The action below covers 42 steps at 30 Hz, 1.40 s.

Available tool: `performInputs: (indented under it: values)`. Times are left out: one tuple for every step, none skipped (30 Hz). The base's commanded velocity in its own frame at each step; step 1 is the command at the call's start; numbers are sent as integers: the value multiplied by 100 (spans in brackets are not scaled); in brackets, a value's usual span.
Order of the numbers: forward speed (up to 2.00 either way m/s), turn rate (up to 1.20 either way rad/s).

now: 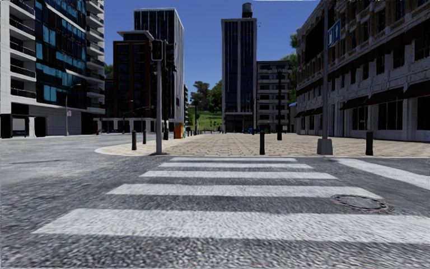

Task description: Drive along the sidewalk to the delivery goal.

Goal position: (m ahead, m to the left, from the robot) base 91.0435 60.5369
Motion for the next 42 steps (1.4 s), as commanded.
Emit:
performInputs:
  values:
    - [141, -32]
    - [141, -32]
    - [141, -32]
    - [141, -32]
    - [141, -32]
    - [141, -27]
    - [141, -27]
    - [141, -9]
    - [141, 0]
    - [141, 0]
    - [141, 0]
    - [141, 0]
    - [141, 0]
    - [141, 0]
    - [141, 0]
    - [141, 0]
    - [142, 0]
    - [142, 0]
    - [156, 0]
    - [200, 0]
    - [200, 0]
    - [200, 0]
    - [200, 0]
    - [200, 0]
    - [200, 0]
    - [200, 0]
    - [200, 0]
    - [200, 0]
    - [200, 0]
    - [200, 0]
    - [200, 0]
    - [200, 0]
    - [200, 0]
    - [200, 0]
    - [200, 0]
    - [200, 0]
    - [200, 0]
    - [200, 0]
    - [200, 0]
    - [200, 0]
    - [200, 0]
    - [200, 0]
